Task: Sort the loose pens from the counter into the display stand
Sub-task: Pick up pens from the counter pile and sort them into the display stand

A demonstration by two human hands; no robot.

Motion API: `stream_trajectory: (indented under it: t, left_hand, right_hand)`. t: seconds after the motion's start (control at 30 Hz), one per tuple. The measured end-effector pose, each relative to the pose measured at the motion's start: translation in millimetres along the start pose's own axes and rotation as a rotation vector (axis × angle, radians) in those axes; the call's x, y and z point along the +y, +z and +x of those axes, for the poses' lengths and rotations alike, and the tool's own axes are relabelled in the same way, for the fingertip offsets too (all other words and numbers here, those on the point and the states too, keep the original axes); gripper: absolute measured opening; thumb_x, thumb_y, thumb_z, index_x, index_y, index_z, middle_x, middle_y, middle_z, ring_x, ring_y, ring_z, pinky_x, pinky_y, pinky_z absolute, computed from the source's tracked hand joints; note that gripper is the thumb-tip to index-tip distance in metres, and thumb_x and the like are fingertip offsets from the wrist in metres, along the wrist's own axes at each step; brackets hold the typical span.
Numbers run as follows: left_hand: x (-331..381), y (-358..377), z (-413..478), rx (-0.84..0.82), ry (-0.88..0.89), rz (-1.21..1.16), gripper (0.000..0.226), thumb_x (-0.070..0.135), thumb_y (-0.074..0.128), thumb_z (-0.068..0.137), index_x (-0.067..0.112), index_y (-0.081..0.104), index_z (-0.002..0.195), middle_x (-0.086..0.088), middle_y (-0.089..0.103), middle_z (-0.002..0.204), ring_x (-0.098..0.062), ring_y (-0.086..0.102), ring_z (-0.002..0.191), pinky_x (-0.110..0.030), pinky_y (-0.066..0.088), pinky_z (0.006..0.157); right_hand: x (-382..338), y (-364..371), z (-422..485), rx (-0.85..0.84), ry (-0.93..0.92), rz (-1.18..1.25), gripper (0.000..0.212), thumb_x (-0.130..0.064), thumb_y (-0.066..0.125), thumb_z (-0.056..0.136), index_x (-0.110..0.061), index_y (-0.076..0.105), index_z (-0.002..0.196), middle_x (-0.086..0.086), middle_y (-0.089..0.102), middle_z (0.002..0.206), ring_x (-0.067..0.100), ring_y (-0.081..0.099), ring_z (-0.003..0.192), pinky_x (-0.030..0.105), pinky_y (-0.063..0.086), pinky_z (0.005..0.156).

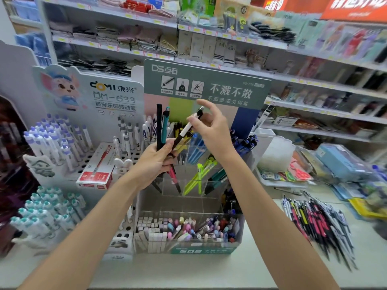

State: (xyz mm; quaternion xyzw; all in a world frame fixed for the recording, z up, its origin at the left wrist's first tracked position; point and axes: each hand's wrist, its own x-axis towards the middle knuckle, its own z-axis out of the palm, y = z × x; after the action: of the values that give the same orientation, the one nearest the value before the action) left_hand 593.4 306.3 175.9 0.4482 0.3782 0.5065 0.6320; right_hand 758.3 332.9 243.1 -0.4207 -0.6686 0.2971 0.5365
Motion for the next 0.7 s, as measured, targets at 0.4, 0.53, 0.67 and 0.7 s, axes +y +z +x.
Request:
stream_trajectory:
  t: [0.4, 0.53, 0.67, 0.7]
  left_hand:
    - [-14, -4, -14, 0.158, 0.081, 0.099, 0.021, 0.023, 0.038, 0.106, 0.016, 0.056, 0.098, 0.006, 0.044, 0.065, -0.006, 0.031, 0.051, -0.014, 0.025, 0.042]
    - [-18, -19, -34, 0.172, 0.140, 0.124, 0.021, 0.023, 0.041, 0.105, 0.018, 0.062, 0.106, 0.007, 0.052, 0.069, -0.005, 0.038, 0.054, -0.016, 0.028, 0.048]
    - [-22, -42, -59, 0.190, 0.138, 0.125, 0.024, 0.028, 0.039, 0.105, 0.019, 0.061, 0.107, 0.006, 0.048, 0.065, -0.005, 0.033, 0.050, -0.014, 0.027, 0.044]
    - [-24, -47, -65, 0.194, 0.136, 0.135, 0.025, 0.029, 0.039, 0.105, 0.018, 0.061, 0.108, 0.006, 0.047, 0.065, -0.005, 0.032, 0.049, -0.013, 0.027, 0.043]
  right_hand:
    - [25, -12, -36, 0.114, -0.091, -0.235, 0.037, -0.016, 0.064, 0.094, -0.011, 0.061, 0.131, -0.001, 0.067, 0.103, 0.008, 0.061, 0.091, 0.024, 0.051, 0.085]
    - [25, 14, -62, 0.154, -0.147, -0.217, 0.036, -0.014, 0.069, 0.091, -0.011, 0.060, 0.126, -0.016, 0.064, 0.096, -0.003, 0.061, 0.089, 0.019, 0.050, 0.086]
    - [36, 42, -86, 0.124, -0.178, -0.239, 0.032, -0.016, 0.071, 0.089, -0.011, 0.058, 0.118, -0.004, 0.065, 0.090, 0.007, 0.064, 0.081, 0.027, 0.054, 0.079]
    - [42, 49, -92, 0.100, -0.186, -0.258, 0.032, -0.017, 0.071, 0.089, -0.011, 0.058, 0.117, 0.000, 0.066, 0.089, 0.011, 0.064, 0.080, 0.028, 0.054, 0.077]
